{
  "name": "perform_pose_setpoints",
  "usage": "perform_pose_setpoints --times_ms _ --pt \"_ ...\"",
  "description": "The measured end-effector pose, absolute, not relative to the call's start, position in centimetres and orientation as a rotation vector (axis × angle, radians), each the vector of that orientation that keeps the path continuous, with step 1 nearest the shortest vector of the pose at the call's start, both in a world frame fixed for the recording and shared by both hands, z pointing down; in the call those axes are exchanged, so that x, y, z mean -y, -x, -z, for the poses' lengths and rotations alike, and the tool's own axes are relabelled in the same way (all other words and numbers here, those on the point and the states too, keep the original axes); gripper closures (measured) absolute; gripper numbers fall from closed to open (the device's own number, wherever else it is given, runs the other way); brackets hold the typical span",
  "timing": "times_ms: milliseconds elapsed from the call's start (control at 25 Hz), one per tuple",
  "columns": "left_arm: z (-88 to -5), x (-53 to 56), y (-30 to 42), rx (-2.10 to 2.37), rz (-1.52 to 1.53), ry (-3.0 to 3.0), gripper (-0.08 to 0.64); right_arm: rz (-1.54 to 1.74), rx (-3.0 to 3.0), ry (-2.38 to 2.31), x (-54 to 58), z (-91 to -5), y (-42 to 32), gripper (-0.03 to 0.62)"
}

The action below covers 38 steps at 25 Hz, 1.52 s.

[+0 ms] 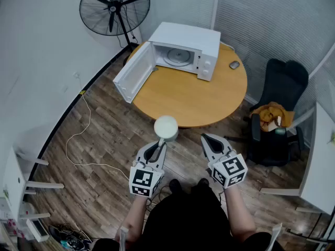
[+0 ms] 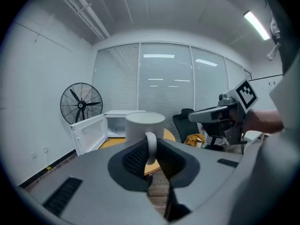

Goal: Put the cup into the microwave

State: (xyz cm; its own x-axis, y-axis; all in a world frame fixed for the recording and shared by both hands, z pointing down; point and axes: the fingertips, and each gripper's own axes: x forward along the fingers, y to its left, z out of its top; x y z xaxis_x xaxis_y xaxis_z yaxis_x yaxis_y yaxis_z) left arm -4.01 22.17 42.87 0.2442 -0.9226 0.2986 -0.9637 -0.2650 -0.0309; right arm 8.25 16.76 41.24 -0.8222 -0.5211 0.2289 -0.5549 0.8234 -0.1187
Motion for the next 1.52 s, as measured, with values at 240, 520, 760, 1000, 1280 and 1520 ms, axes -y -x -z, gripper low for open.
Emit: perform_pose_setpoints --times_ms 240,520,760,1000,1280,1520 --pt "-43.2 -22.8 3.9 1.793 -0.391 -2.343 0.515 -0.255 2.820 -0.834 -17.7 -41.2 -8.4 0.584" --pt "-43.1 -23.2 3.9 1.785 -0.387 -2.339 0.515 -0.258 2.803 -0.872 -18.2 -41.3 -8.8 0.583" --pt "-43.8 -23.1 3.7 1.763 -0.401 -2.345 0.515 -0.288 2.801 -0.874 -18.7 -41.9 -9.3 0.583" --pt "-44.8 -21.9 3.3 1.734 -0.417 -2.344 0.514 -0.345 2.783 -0.856 -17.9 -43.0 -9.3 0.583" --pt "-45.4 -18.0 3.2 1.725 -0.448 -2.320 0.514 -0.349 2.781 -0.823 -13.7 -43.5 -9.0 0.581" --pt "-45.0 -12.8 4.0 1.757 -0.454 -2.296 0.514 -0.342 2.793 -0.799 -7.5 -43.1 -8.5 0.581"
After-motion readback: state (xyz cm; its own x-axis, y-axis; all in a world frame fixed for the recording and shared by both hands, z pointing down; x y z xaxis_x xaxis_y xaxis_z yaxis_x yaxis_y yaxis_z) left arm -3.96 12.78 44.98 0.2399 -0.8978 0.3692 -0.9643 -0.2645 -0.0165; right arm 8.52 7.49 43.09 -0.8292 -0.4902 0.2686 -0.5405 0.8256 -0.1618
